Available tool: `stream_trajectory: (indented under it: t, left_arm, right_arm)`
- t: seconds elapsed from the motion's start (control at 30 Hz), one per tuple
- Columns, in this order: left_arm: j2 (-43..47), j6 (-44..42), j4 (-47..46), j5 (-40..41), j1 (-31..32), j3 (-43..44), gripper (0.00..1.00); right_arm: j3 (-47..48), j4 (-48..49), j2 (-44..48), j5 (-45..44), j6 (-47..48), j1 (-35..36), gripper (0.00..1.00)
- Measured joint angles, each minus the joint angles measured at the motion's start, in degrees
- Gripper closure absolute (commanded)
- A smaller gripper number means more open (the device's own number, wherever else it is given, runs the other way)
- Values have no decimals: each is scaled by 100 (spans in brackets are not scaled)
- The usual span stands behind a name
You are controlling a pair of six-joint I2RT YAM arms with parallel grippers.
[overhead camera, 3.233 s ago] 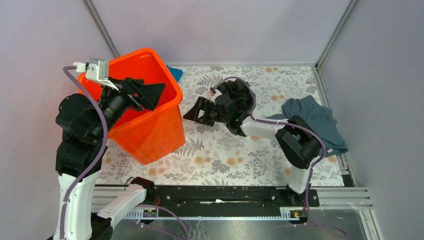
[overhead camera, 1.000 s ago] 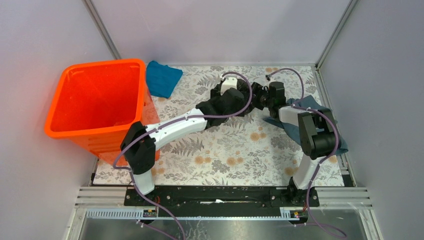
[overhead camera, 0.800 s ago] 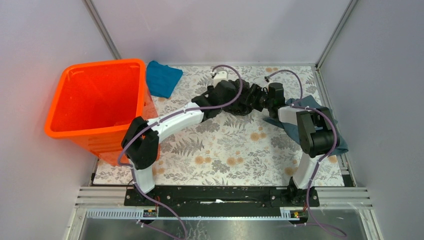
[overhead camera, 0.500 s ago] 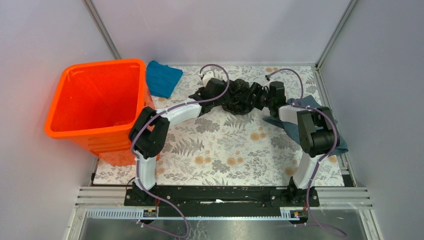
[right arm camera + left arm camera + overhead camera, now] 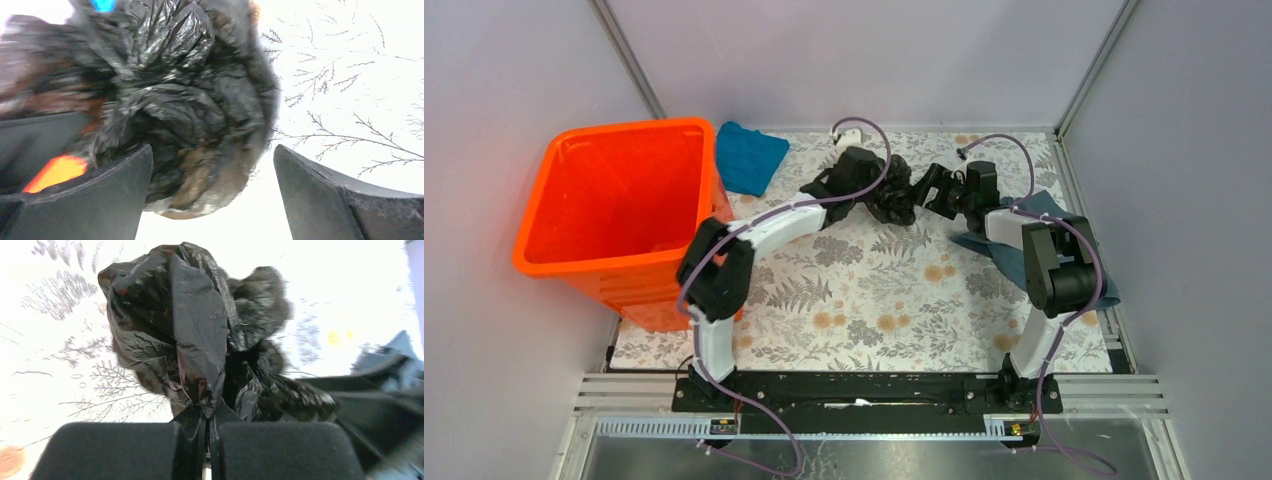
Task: Put the trash bags into the trash bin
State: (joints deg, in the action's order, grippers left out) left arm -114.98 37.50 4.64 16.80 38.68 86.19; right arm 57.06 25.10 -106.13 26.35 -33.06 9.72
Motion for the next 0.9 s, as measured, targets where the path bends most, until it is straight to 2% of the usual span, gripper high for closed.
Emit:
stream_trajectory:
  t: [0.1,0.2,0.3,0.37,0.53,0.7,0.83,0.9]
  left_arm:
    - [979,-479,179,66,184,-138,100]
    - [2061,-885,269,83,658,-149,100]
    - [3084,-955,164,-146,1108,-409,100]
    - [3569,-863,92,-275,1156,-841,100]
    - [3952,-505,2,-533,988,-2251,100]
    - [3950,-190,-61,-1023,977,-3300,100]
    - [4017,160,-750,-1556,981,-3856,100]
    - [4109,358,-1099,-1731,981,-4159,100]
  right_arm:
    - [-68,4,149,-20,94,-13,2]
    - [-177,22,299,-15,138,-31,2]
    - [-319,98,424,-13,136,-42,2]
    - [-415,74,533,-24,127,-42,2]
    - [-835,-459,1381,-216,-153,-42,1]
    - [-1290,-1436,3298,-293,-282,-33,0]
    - [-2041,-1860,4774,92,-269,61,0]
    - [-2356,-2256,5189,166,-221,278,0]
